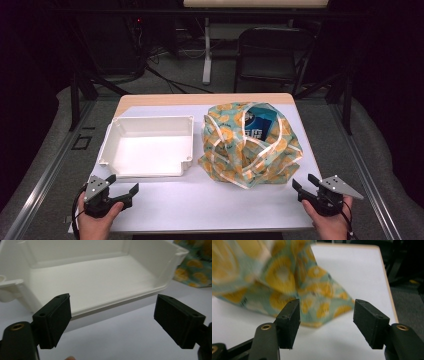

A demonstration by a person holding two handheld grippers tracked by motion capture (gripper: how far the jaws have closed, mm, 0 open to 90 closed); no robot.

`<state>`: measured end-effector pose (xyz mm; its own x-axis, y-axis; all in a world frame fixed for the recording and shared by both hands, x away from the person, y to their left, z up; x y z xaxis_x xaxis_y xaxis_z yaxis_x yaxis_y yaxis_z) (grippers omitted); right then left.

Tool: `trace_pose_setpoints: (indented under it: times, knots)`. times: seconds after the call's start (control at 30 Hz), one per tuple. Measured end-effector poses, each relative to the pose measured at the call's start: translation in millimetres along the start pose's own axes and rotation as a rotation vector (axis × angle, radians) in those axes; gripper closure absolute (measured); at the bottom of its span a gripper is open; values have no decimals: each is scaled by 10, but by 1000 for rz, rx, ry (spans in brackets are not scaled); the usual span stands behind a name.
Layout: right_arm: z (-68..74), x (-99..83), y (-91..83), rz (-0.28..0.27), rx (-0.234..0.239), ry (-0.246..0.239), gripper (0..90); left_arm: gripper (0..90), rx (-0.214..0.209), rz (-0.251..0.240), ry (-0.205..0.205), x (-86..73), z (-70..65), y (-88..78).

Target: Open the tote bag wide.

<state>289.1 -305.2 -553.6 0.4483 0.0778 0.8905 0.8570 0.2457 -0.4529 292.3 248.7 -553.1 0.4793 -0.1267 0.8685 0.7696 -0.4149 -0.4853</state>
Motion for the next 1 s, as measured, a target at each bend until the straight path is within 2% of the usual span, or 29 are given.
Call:
trace_pose_setpoints:
  times: [0.07,0.17,0.3,0.37,0.47,0.5,0.53,0.6,0.63,0.67,0.7,0.8,0.87,0.9,1.0]
  knots:
    - [15,141,-38,-45,34,-11,381,151,-3,-2,-1,66,-57,-21]
    - [2,378,-92,-79,17,-50,380,154,-11,-3,-3,184,-109,22]
    - [35,647,-78,-120,38,-28,369,157,-43,2,9,372,-227,141]
    - [73,733,-73,-137,49,-17,352,162,-60,-13,16,482,-311,174]
    - [141,804,-93,-153,73,-8,301,186,-65,-45,60,651,-446,236]
    - [160,828,-98,-159,81,10,248,197,-68,-51,65,679,-480,254]
    - [174,844,-93,-168,97,22,207,201,-89,-66,69,719,-540,280]
    - [228,871,-55,-159,135,43,168,223,-104,-99,65,747,-608,303]
    - [249,879,-47,-154,133,39,157,243,-104,-107,66,746,-635,320]
    - [249,879,-47,-154,133,39,157,251,-104,-107,66,746,-635,320]
    - [335,912,-31,-157,145,18,157,258,-119,-114,69,735,-698,349]
    - [431,935,16,-151,168,-24,167,296,-135,-116,101,731,-816,366]
    - [471,948,45,-148,182,-31,250,309,-150,-123,127,758,-907,354]
    - [482,971,50,-167,188,-19,274,308,-167,-130,135,782,-951,343]
    - [503,1048,5,-215,139,-31,301,334,-230,-148,133,895,-1070,307]
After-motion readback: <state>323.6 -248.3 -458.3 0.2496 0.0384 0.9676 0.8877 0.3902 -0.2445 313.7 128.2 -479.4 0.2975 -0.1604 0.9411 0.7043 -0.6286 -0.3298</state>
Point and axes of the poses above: each handheld gripper's, and its own axes: y roughly forward along the jaws, x roughly out of its top, z roughly to its left, the point moved 6 cm from there along y, roughly forward along the jaws, and after that the axes turned 1 degree about -x, right-handed, at the moved point
